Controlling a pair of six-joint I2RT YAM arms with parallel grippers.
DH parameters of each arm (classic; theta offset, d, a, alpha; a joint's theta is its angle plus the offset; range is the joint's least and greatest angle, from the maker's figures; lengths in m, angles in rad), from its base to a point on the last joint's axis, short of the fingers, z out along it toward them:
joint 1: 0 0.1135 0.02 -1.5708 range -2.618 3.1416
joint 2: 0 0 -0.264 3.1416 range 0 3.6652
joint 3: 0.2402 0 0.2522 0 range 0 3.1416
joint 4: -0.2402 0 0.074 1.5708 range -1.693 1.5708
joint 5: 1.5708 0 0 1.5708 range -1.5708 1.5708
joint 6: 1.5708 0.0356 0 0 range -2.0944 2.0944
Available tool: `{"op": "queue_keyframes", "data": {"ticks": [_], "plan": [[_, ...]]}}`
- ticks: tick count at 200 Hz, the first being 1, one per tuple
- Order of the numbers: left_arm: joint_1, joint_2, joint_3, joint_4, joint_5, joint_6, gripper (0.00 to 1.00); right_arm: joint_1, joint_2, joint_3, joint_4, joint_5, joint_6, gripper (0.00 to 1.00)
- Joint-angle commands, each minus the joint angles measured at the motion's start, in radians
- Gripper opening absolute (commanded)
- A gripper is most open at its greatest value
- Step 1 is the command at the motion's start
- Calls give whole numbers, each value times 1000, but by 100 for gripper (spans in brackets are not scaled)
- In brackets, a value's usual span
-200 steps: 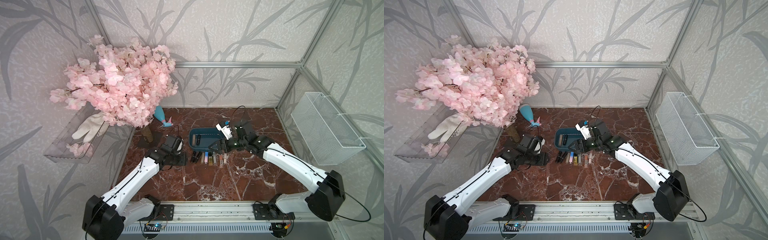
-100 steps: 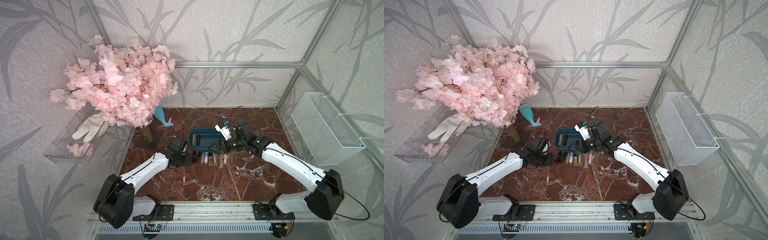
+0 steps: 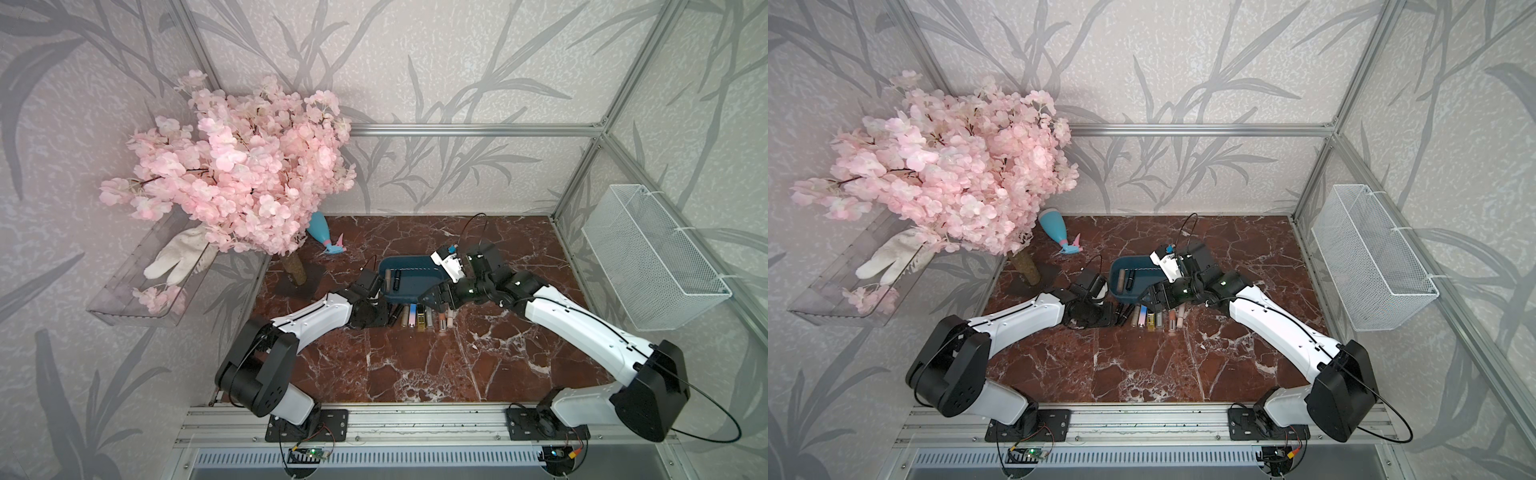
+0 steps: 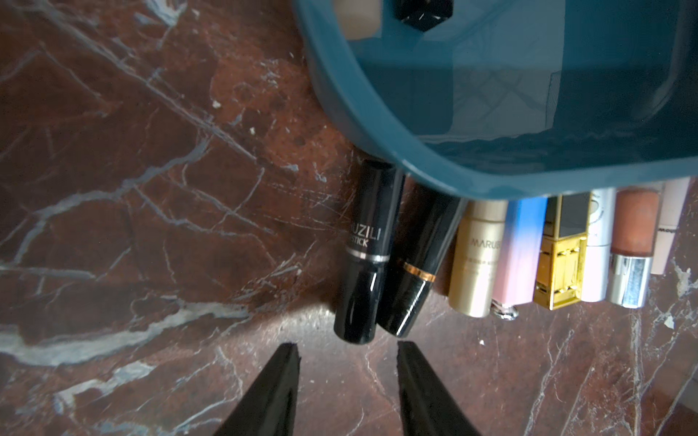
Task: Put the lipstick into the storage box
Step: Pick up the lipstick at the center of the board.
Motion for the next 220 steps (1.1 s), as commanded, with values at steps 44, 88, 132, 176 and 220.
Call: {"op": "queue_keyframes", "data": {"ticks": [44,88,132,176,220], "plan": [[-4,94,103,2,-34,18,44,-38,-18,38,-27,-33,-29,83],[-6,143,138,-22,-58,19,42,-68,-18,30,-26,-53,-32,83],[-7,173,153,-38,-81,20,41,-85,-14,28,-19,-68,-31,83],[-13,210,164,-69,-105,24,38,-90,-12,27,-16,-71,-27,83],[-14,222,164,-95,-130,32,35,-90,-18,18,-6,-70,-17,83]]}}
